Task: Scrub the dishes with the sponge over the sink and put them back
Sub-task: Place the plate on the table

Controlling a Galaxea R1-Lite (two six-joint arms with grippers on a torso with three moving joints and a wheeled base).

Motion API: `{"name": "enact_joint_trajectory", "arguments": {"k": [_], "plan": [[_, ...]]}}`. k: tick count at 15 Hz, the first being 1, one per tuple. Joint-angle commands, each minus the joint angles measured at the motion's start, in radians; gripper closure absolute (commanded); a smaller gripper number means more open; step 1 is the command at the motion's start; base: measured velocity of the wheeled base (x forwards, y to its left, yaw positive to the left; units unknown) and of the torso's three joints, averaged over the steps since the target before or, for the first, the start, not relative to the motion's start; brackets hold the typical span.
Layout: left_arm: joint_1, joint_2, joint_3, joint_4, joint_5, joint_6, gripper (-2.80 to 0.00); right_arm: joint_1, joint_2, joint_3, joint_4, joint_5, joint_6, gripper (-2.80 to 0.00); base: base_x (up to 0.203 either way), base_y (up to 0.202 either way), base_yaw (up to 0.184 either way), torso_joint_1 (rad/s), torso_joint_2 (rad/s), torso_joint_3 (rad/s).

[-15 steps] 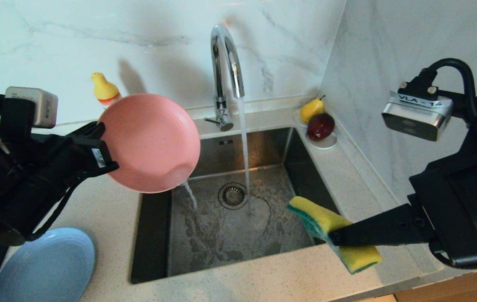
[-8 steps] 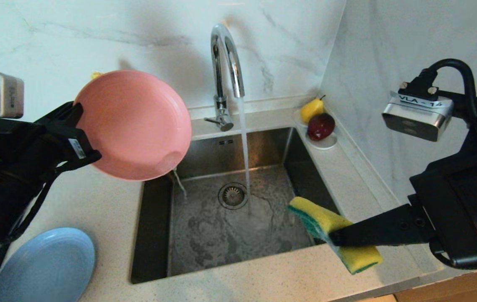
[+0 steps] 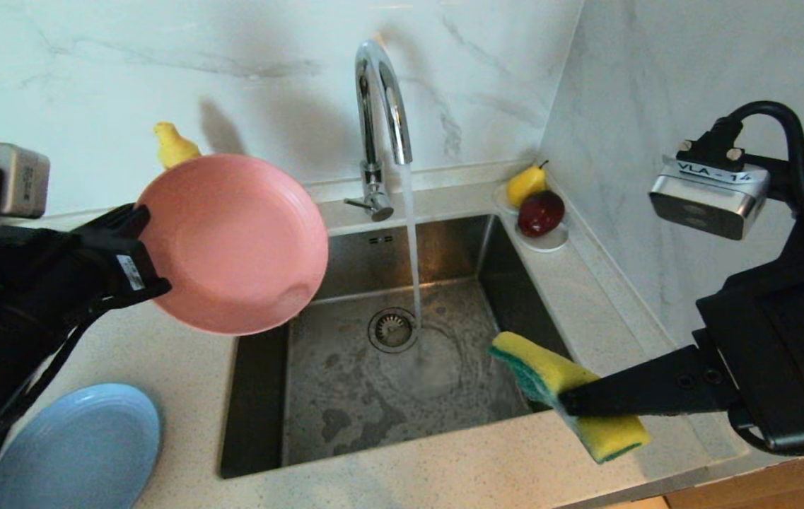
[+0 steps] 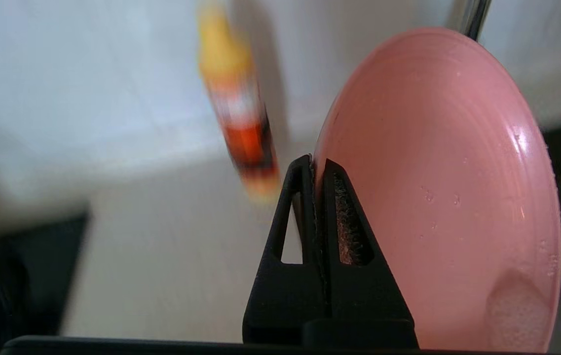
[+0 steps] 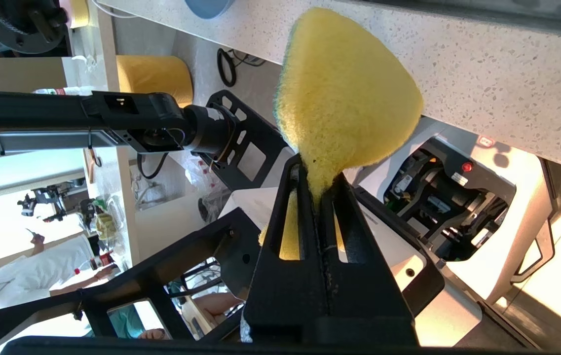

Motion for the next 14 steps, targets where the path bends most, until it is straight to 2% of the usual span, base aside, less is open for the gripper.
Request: {"name": "enact_joint_trajectory", "arguments": {"k": [1, 3, 5, 7, 8, 12, 14], "plan": [[0.01, -0.048, -0.037, 0.247, 0.001, -0.111, 0.0, -0.001, -0.003, 0.006, 0.004, 0.002, 0.003, 0.0, 0.0, 0.0, 0.0, 0.0, 0.0, 0.0], [0.029, -0.079, -0.145, 0.531, -0.002, -0.272, 0.0, -0.019, -0.003, 0.007, 0.004, 0.002, 0.0, 0.0, 0.0, 0.0, 0.0, 0.0, 0.0, 0.0], [0.065, -0.09, -0.259, 0.798, -0.004, -0.403, 0.0, -0.023, 0.0, 0.009, 0.011, 0.002, -0.001, 0.0, 0.0, 0.0, 0.0, 0.0, 0.0, 0.0], [0.112, -0.101, -0.354, 0.98, -0.012, -0.517, 0.0, -0.038, 0.002, 0.01, 0.019, 0.002, -0.006, 0.0, 0.0, 0.0, 0.0, 0.0, 0.0, 0.0], [0.145, -0.108, -0.379, 1.02, -0.038, -0.56, 0.0, -0.04, 0.005, 0.014, 0.017, 0.002, -0.006, 0.0, 0.0, 0.0, 0.0, 0.0, 0.0, 0.0], [0.279, -0.131, -0.415, 1.083, -0.159, -0.618, 0.0, -0.043, 0.01, 0.034, 0.014, 0.002, -0.007, 0.0, 0.0, 0.0, 0.0, 0.0, 0.0, 0.0], [0.335, -0.13, -0.42, 1.093, -0.17, -0.62, 0.0, -0.051, 0.013, 0.038, 0.013, 0.002, -0.009, 0.0, 0.0, 0.0, 0.0, 0.0, 0.0, 0.0]]}}
